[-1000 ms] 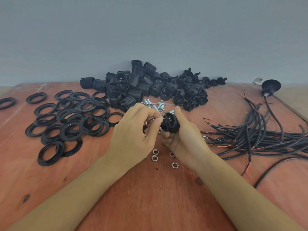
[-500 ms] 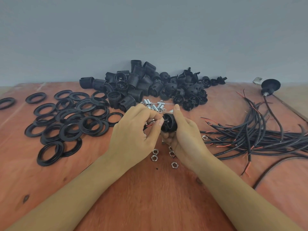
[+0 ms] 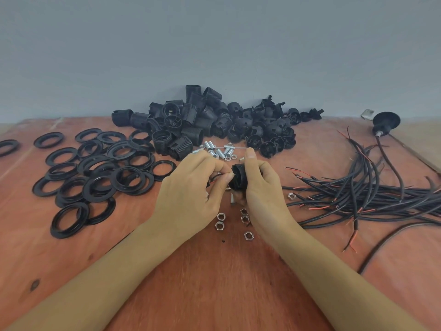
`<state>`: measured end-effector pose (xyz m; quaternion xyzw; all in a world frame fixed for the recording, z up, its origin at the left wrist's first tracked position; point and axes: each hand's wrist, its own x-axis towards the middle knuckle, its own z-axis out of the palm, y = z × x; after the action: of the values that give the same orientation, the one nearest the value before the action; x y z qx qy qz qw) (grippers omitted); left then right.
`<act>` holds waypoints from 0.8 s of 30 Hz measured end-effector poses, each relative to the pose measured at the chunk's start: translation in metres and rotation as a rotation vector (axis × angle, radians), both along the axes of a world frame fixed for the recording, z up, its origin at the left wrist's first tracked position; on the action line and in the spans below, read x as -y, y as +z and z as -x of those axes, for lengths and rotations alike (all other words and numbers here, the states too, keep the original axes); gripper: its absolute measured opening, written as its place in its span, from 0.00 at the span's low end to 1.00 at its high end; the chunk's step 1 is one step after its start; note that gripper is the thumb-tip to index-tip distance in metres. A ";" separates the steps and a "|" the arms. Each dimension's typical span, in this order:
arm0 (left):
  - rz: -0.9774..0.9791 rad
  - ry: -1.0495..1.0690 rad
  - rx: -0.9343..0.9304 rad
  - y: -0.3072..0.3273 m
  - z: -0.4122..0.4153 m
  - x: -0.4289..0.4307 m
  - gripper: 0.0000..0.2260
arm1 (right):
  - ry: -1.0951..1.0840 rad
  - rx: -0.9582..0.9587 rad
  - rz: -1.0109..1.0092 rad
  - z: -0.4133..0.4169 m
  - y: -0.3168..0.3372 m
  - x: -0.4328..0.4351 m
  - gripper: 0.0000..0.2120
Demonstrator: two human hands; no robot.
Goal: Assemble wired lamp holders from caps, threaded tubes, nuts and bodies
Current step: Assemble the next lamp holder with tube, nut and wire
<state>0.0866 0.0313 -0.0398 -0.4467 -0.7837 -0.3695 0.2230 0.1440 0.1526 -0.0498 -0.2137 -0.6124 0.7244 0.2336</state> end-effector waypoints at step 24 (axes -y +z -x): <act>-0.118 -0.066 0.021 -0.007 -0.001 -0.003 0.05 | 0.009 -0.051 -0.043 -0.004 0.004 0.005 0.16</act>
<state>0.0872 0.0348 -0.0466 -0.4544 -0.7478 -0.4269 0.2283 0.1477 0.1472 -0.0459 -0.1875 -0.6227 0.7173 0.2503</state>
